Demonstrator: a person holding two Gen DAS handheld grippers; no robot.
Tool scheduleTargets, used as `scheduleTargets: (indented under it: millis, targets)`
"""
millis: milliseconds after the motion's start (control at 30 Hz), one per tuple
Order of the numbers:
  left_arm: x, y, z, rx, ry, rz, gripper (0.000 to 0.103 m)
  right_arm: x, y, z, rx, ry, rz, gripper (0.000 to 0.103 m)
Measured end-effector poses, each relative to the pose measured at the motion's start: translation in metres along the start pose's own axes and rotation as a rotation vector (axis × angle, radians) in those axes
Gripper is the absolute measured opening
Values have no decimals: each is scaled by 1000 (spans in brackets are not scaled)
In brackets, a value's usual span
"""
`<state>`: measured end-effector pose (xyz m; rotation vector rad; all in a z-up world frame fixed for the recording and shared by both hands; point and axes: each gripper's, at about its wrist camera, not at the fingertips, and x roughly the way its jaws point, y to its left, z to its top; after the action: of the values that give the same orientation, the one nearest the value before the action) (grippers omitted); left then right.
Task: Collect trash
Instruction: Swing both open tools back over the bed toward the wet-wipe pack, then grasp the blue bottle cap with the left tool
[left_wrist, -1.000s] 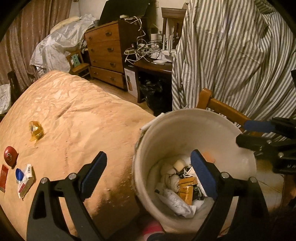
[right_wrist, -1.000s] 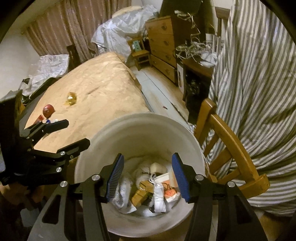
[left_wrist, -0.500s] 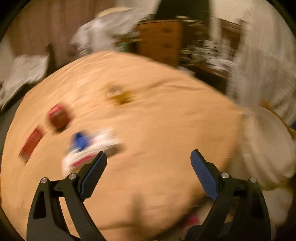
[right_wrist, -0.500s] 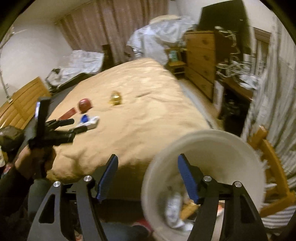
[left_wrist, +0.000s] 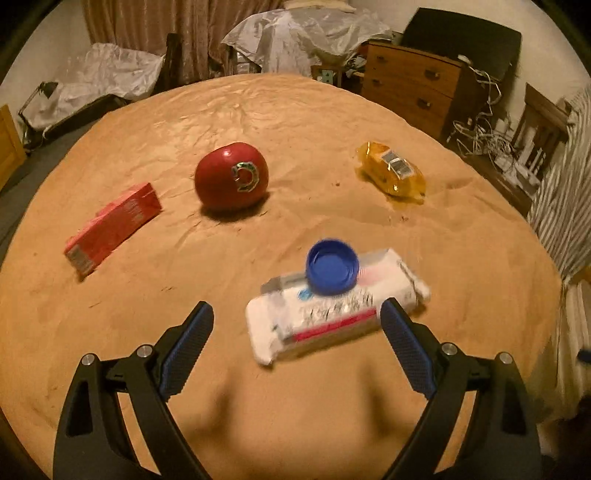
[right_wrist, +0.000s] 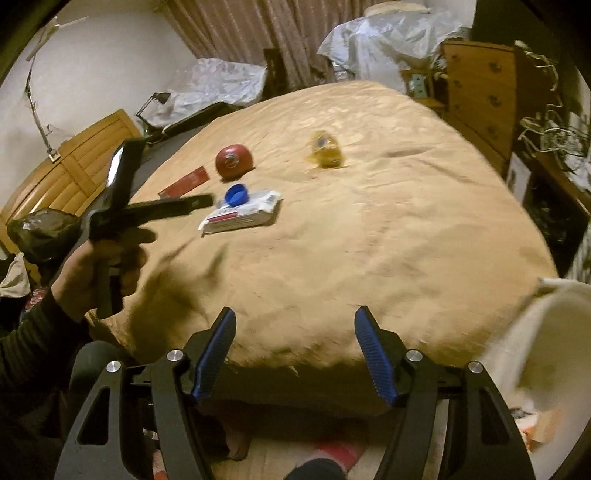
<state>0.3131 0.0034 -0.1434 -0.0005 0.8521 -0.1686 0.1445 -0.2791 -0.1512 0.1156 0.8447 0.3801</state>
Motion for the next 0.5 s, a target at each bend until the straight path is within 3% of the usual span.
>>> scheduleTargets:
  millis: [200, 300, 367, 500]
  targets:
    - [30, -16, 5, 4, 25, -17, 88, 33, 6, 7, -11, 37, 19, 68]
    - [40, -19, 7, 8, 37, -9, 64, 44, 2, 9, -23, 61, 13, 68]
    - [44, -13, 7, -14, 50, -2, 38, 52, 3, 15, -58, 79, 4, 68]
    - [38, 9, 4, -51, 45, -12, 38, 69, 11, 34, -190, 113, -3, 68]
